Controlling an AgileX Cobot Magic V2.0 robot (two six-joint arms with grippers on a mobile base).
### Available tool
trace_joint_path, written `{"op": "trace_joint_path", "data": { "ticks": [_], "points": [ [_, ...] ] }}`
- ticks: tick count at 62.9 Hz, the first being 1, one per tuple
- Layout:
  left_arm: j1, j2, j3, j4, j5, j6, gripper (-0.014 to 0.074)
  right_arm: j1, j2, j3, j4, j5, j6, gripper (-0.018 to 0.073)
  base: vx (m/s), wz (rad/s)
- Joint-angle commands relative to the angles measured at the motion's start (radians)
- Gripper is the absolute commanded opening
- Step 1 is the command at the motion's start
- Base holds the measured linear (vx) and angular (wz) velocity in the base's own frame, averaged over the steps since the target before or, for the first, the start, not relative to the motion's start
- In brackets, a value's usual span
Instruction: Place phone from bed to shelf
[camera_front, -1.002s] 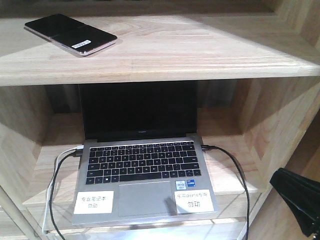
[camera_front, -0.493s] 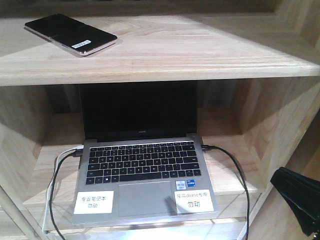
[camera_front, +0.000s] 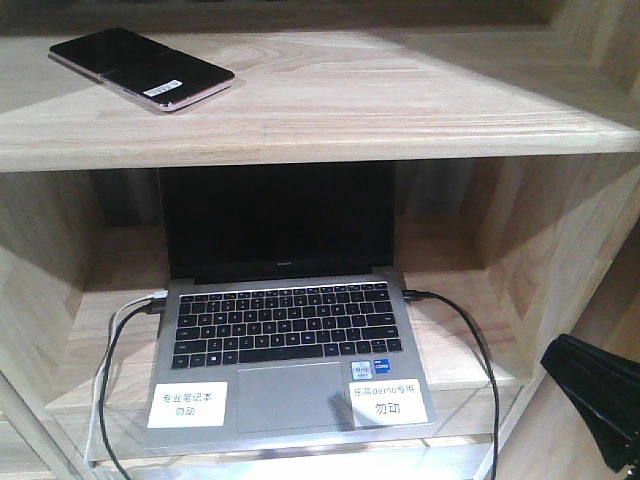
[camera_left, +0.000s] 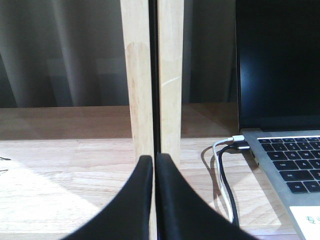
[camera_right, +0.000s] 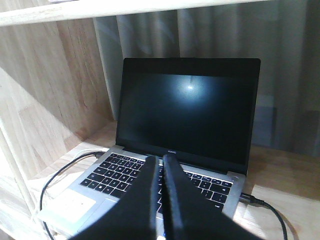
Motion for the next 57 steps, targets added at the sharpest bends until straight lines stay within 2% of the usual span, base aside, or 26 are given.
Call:
{"op": "trace_joint_path", "data": {
  "ticks": [1,5,9,14,19,23,26,30,46,51,57],
  "points": [
    [0.0,-0.008,0.007,-0.009,-0.07,0.0,0.0001,-0.004,0.004,-0.028,-0.071,-0.041,0.055,-0.0005,0.0,0.0],
    [0.0,-0.008,0.007,-0.009,-0.07,0.0,0.0001,-0.004,0.004,-0.028,-0.185,-0.041,0.156,-0.0005,0.0,0.0],
    [0.0,-0.008,0.007,-0.009,-0.07,0.0,0.0001,-0.004,0.004,-0.028,-0.328,-0.041,0.328,-0.0005,0.0,0.0],
    [0.0,-0.008,0.007,-0.009,-0.07,0.0,0.0001,-0.004,0.004,-0.028,-0.566,-0.041,0.553,-0.0005,0.0,0.0],
    [0.0,-0.008,0.007,-0.009,-0.07,0.0,0.0001,-0.004,0.004,-0.028,-0.765,-0.041,0.758,-0.0005,0.0,0.0],
    [0.0,-0.008,0.007,-0.009,-0.07,0.0,0.0001,-0.004,0.004,-0.028,-0.894,-0.041,0.916,-0.0005,0.0,0.0],
    [0.0,-0.008,0.007,-0.009,-0.07,0.0,0.0001,-0.004,0.004,-0.028,-0.961,-0.042,0.98,-0.0005,0.0,0.0],
    [0.0,-0.008,0.007,-0.009,-0.07,0.0,0.0001,-0.004,0.004,-0.028,-0.997,-0.042,1.019,-0.0005,0.0,0.0],
    [0.0,-0.008,0.007,-0.009,-0.07,0.0,0.0001,-0.012,-0.007,-0.028,-1.001,-0.041,0.996,-0.0005,0.0,0.0],
    [0.0,-0.008,0.007,-0.009,-0.07,0.0,0.0001,-0.054,-0.033,-0.028,-1.001,-0.037,0.97,-0.0005,0.0,0.0],
    [0.0,-0.008,0.007,-0.009,-0.07,0.0,0.0001,-0.146,-0.074,-0.028,-1.001,-0.036,0.956,-0.0005,0.0,0.0]
  ]
}}
